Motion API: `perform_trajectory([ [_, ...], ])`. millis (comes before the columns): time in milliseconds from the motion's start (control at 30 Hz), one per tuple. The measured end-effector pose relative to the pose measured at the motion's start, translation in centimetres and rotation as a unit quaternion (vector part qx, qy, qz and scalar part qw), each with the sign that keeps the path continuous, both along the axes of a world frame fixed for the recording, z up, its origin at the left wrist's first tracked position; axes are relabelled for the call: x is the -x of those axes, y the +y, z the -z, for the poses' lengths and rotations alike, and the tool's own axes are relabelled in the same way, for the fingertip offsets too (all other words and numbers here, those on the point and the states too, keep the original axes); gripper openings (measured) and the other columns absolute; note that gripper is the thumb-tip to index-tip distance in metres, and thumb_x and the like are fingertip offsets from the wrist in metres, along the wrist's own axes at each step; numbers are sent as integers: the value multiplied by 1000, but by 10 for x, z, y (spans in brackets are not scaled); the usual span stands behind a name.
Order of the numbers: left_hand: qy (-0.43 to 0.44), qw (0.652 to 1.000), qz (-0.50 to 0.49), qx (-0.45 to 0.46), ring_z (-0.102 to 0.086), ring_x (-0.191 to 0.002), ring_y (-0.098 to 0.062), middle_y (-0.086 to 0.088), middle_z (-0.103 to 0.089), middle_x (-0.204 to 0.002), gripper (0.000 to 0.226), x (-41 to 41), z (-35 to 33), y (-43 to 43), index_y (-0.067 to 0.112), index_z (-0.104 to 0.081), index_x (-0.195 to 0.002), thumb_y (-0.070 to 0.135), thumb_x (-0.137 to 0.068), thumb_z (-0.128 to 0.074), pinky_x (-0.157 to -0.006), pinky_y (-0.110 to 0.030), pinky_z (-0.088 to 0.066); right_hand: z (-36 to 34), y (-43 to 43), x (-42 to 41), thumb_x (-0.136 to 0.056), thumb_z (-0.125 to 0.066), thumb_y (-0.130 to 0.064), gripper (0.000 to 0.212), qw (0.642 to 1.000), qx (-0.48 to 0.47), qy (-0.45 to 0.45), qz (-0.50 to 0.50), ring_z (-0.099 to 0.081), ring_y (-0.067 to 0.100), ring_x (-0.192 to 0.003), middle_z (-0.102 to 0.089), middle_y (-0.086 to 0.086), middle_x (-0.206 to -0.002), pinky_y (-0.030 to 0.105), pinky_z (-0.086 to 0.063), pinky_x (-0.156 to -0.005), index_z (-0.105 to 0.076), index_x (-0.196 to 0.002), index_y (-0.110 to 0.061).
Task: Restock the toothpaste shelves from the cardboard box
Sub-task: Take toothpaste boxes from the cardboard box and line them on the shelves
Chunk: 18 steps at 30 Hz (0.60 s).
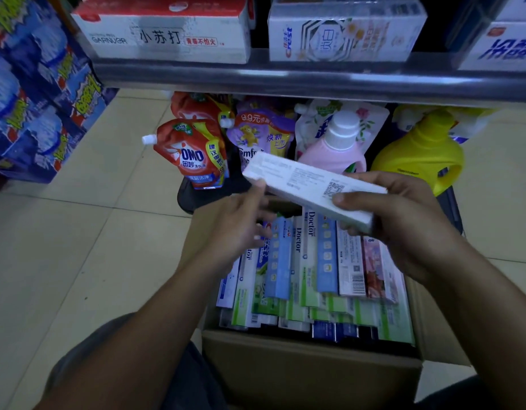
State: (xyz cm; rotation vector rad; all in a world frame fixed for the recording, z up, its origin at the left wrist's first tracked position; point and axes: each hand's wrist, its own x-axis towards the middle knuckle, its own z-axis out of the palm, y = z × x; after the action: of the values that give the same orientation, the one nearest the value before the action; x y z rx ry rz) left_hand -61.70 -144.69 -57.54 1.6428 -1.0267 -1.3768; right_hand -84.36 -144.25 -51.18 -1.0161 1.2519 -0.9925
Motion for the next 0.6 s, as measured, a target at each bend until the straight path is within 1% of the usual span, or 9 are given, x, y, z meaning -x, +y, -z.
perform_trajectory([
  [67, -126, 989, 69, -12, -69, -69, -24, -1, -73, -79, 61, 0, 14, 4, 24, -70, -90, 78, -91, -41, -64, -42, -53, -2, -2, 9, -74, -81, -4, 18, 999, 3, 18, 27, -65, 24, -66, -75, 13, -86, 29, -52, -50, -78, -91, -6],
  [133, -217, 963, 153, -50, -67, -75, -26, -3, -68, -83, 60, 0, 29, 8, 22, -65, -93, 77, -93, -41, -71, -43, -52, -3, -5, 13, -74, -80, -3, 14, 999, 0, 22, 44, -63, 26, -64, -73, 14, -83, 29, -51, -49, -78, -88, -6],
  [200, -300, 921, 234, -86, -64, -76, -25, -1, -62, -83, 57, 2, 43, 9, 17, -61, -95, 73, -90, -54, -68, -38, -48, -6, -7, 14, -75, -78, -5, 11, 999, -3, 6, 40, -61, 27, -62, -72, 14, -82, 29, -50, -48, -78, -87, -5],
  [267, -338, 898, 265, -96, -51, -66, -19, 2, -49, -76, 48, 8, 51, 10, 19, -49, -81, 63, -86, -69, -58, -34, -39, -10, -9, 15, -76, -76, -6, 11, 999, -13, -19, 36, -59, 28, -58, -70, 16, -79, 29, -50, -47, -78, -87, -6],
  [333, -322, 910, 245, -85, -39, -59, -18, 1, -32, -68, 55, 12, 57, 10, 21, -33, -70, 48, -83, -78, -59, -31, -30, -12, -10, 15, -73, -75, -10, 13, 998, -35, -39, 32, -59, 26, -54, -68, 16, -76, 28, -50, -45, -79, -86, -7],
  [367, -299, 924, 224, -87, -41, -59, -19, 0, -32, -67, 56, 12, 58, 9, 20, -30, -69, 41, -81, -80, -60, -31, -30, -14, -11, 15, -69, -76, -13, 18, 997, -49, -49, 30, -60, 26, -54, -68, 16, -76, 27, -50, -44, -79, -86, -7],
  [467, -201, 966, 136, -84, -61, -71, -18, 1, -56, -80, 34, 4, 48, 10, 21, -44, -76, 30, -84, -76, -59, -30, -41, -16, -14, 17, -57, -79, -19, 38, 992, -97, -74, 26, -58, 24, -52, -67, 19, -75, 27, -49, -42, -78, -91, -3],
  [533, -121, 991, 47, -35, -66, -70, -21, -5, -65, -84, 15, -6, 30, 10, 22, -59, -90, 27, -83, -72, -61, -33, -50, -20, -16, 18, -56, -77, -18, 39, 986, -132, -98, 23, -56, 22, -50, -66, 18, -74, 25, -48, -41, -76, -93, -3],
  [600, -4, 998, -62, 13, -66, -71, -25, -9, -67, -84, 22, -17, 6, 6, 21, -66, -96, 25, -74, -66, -68, -40, -50, -26, -19, 18, -56, -73, -21, 39, 978, -162, -130, 26, -53, 20, -47, -65, 17, -74, 23, -46, -40, -72, -92, -5],
])
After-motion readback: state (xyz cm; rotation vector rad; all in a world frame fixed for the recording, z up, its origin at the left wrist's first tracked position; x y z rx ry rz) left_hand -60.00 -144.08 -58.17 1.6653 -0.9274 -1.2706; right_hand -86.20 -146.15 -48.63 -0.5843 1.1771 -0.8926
